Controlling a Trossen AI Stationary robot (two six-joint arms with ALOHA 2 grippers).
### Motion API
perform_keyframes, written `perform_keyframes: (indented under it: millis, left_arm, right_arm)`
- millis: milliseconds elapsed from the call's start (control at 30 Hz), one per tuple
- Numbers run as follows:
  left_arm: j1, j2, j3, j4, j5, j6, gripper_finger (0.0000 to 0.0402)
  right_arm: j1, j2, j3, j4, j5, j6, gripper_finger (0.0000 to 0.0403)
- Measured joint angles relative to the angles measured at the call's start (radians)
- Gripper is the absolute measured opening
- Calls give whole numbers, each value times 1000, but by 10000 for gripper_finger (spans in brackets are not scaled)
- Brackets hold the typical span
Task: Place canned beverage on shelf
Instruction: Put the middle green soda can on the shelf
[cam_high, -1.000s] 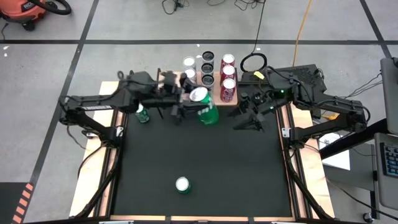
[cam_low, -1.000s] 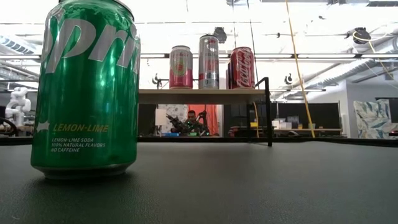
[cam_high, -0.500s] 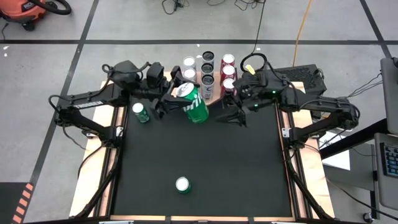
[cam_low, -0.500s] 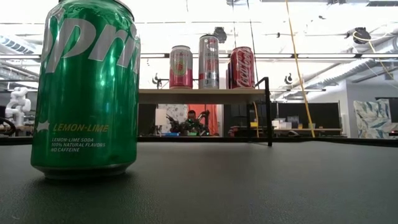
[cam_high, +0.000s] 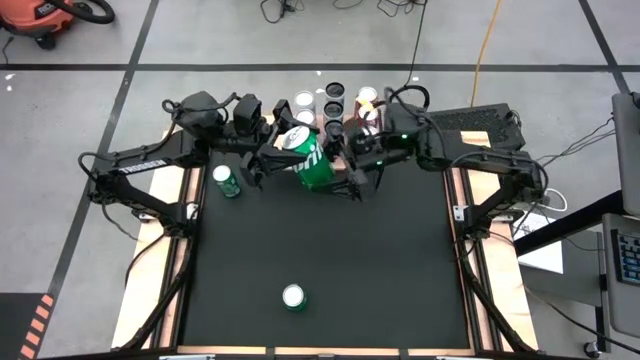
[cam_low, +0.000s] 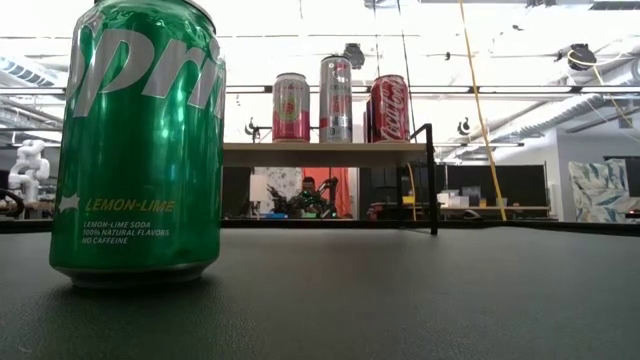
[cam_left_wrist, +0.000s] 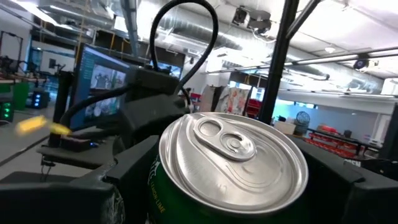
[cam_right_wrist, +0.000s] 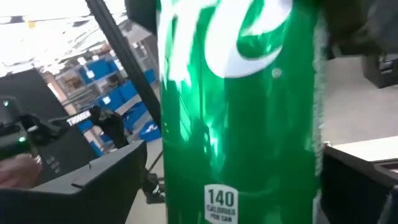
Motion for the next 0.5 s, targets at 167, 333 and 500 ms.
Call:
perform_keyframes:
  millis: [167,333,500]
  left_arm:
    - [17,0,0,-7,23,-1,295]
    - [18,0,0,-7,40,-1,295]
    - [18,0,0,-9,53,-1,295]
  right_arm:
    - [0,52,53,-17,-4,-3,393]
    - [-3,55,60,-16,-4,-12,393]
    - [-3,47,60,-24,-4,-24,386]
